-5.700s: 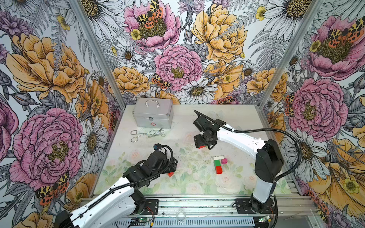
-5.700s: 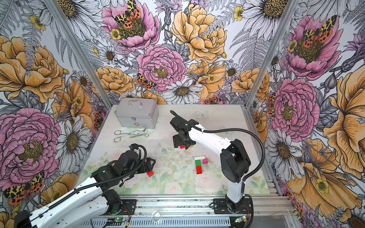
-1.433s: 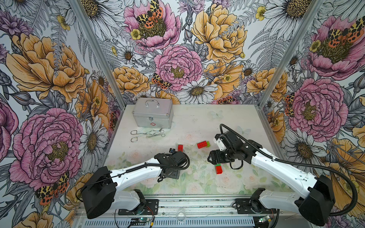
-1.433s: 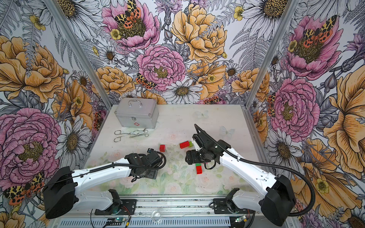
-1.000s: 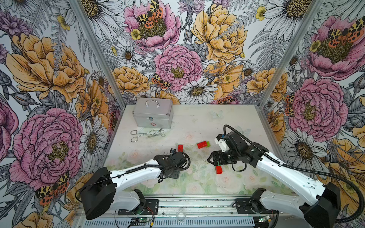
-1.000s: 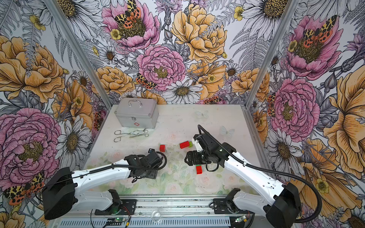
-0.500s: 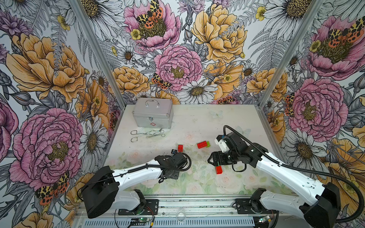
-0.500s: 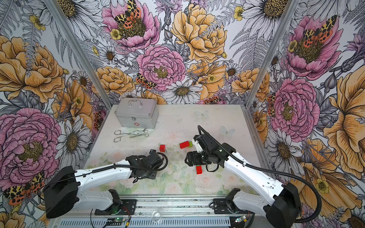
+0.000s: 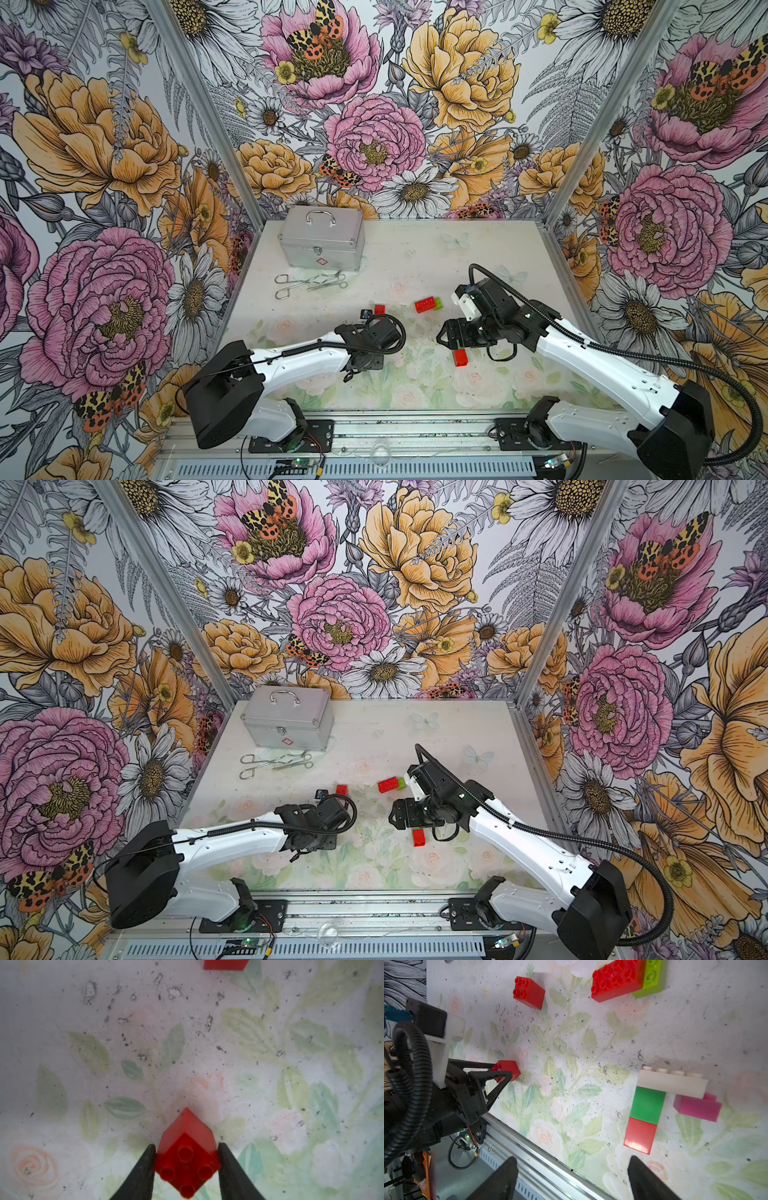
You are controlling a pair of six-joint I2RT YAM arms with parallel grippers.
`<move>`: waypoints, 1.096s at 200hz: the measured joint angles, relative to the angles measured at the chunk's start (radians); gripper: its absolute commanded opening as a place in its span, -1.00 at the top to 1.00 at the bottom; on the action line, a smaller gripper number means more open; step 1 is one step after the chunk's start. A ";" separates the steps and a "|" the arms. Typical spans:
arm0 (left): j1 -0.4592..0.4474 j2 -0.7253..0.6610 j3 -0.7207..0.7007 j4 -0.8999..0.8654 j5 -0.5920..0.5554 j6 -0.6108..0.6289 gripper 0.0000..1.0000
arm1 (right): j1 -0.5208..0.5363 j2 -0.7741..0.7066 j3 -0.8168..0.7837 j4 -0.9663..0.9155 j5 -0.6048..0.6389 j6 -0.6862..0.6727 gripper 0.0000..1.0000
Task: Assemble the letter r with lego
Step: Move the lego brick at the center of the board, then pick up the lego brick from the center of the board.
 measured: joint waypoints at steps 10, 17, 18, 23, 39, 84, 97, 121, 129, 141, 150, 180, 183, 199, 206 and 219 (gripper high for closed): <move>0.003 0.024 0.016 0.013 -0.002 -0.009 -0.33 | 0.000 0.000 0.000 0.000 0.000 0.000 -0.70; 0.006 0.042 0.027 0.020 -0.001 -0.011 -0.42 | 0.000 0.000 0.000 0.000 0.000 0.000 -0.70; 0.006 0.043 0.028 0.020 -0.001 -0.010 -0.43 | 0.000 0.000 0.000 0.000 0.000 0.000 -0.70; 0.006 0.053 0.035 0.025 -0.001 -0.007 -0.48 | 0.000 0.000 0.000 0.000 0.000 0.000 -0.70; 0.006 0.074 0.057 0.034 0.000 -0.003 -0.77 | 0.000 0.000 0.000 0.000 0.000 0.000 -0.70; 0.005 0.058 0.063 0.047 0.006 0.046 -0.74 | -0.003 0.000 0.000 0.000 0.000 0.000 -0.70; 0.005 0.046 0.051 0.049 0.010 0.049 -0.72 | -0.003 0.000 0.000 0.000 0.000 0.000 -0.70; -0.018 0.002 0.014 0.028 0.013 0.003 -0.64 | -0.005 0.000 0.000 -0.001 0.001 0.000 -0.70; -0.040 -0.024 0.002 0.016 0.011 -0.031 -0.61 | -0.005 0.001 0.000 -0.001 0.003 0.000 -0.70; -0.071 -0.073 -0.015 0.005 0.007 -0.074 -0.59 | -0.005 0.004 0.000 -0.001 0.004 0.000 -0.70; -0.093 -0.115 -0.028 -0.002 0.006 -0.108 -0.59 | -0.005 0.011 0.002 -0.001 0.004 0.000 -0.70; -0.109 -0.230 -0.072 -0.006 -0.003 -0.185 -0.56 | -0.005 0.043 0.009 -0.002 0.008 -0.001 -0.70; -0.109 -0.234 -0.075 -0.006 -0.005 -0.190 -0.56 | -0.005 0.046 0.010 -0.002 0.008 -0.001 -0.70; -0.102 -0.240 -0.087 -0.001 -0.006 -0.203 -0.54 | -0.005 0.055 0.017 -0.001 0.011 -0.001 -0.70; -0.097 -0.235 -0.089 0.003 -0.005 -0.204 -0.54 | -0.005 0.055 0.019 0.000 0.012 -0.001 -0.70; -0.087 -0.220 -0.090 0.016 -0.005 -0.206 -0.54 | -0.005 0.055 0.022 -0.001 0.012 -0.001 -0.70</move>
